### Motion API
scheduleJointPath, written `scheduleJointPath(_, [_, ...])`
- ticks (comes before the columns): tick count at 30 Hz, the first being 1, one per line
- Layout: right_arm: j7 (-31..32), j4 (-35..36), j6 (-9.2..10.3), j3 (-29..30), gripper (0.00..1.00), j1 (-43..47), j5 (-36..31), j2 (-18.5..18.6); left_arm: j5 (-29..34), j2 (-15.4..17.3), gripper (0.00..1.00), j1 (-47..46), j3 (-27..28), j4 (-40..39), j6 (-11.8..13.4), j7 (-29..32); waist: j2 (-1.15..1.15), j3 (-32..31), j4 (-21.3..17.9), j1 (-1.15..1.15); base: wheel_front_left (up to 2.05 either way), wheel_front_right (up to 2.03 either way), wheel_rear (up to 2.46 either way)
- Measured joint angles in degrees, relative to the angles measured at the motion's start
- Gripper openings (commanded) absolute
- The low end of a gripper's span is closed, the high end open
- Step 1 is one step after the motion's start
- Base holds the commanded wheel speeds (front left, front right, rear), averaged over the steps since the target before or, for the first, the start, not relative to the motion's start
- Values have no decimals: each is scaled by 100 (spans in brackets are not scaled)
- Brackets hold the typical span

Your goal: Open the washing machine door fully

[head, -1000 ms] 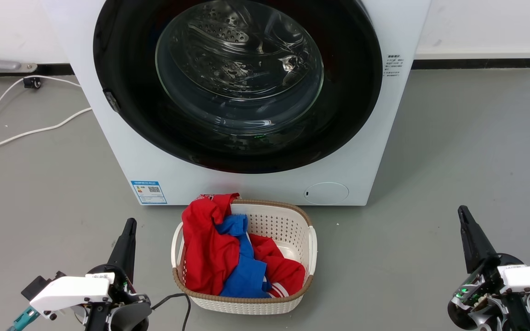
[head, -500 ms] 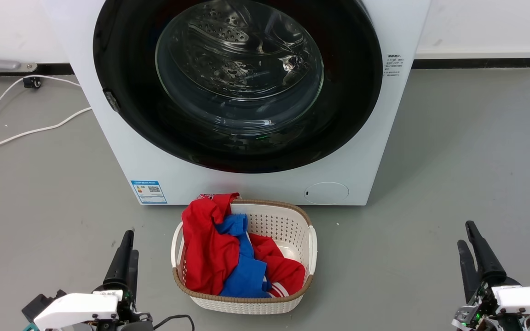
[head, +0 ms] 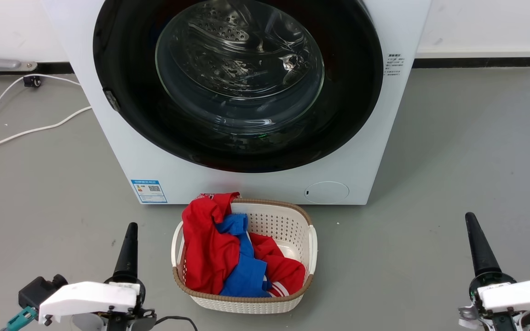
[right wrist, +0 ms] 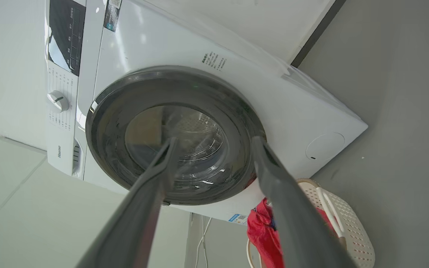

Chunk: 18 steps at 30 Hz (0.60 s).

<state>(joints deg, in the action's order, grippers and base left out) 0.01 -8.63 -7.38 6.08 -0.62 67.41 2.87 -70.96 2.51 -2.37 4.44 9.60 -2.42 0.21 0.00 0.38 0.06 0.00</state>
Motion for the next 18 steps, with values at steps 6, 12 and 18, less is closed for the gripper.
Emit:
scheduleJointPath(6, [-124,220,-1,-87,100,77,-866,-1,808,1,100,42,-159,-172,188,-136,0,3,4,0,0,0,0])
scheduleJointPath(12, [-253,431,-1,-172,100,141,-1680,-1,1588,3,100,92,-297,-292,337,-257,0,6,8,0,0,0,0])
scheduleJointPath(18, [-361,541,-1,-229,100,225,-2347,0,2195,10,100,121,-405,-364,452,-379,0,8,10,0,0,0,0])
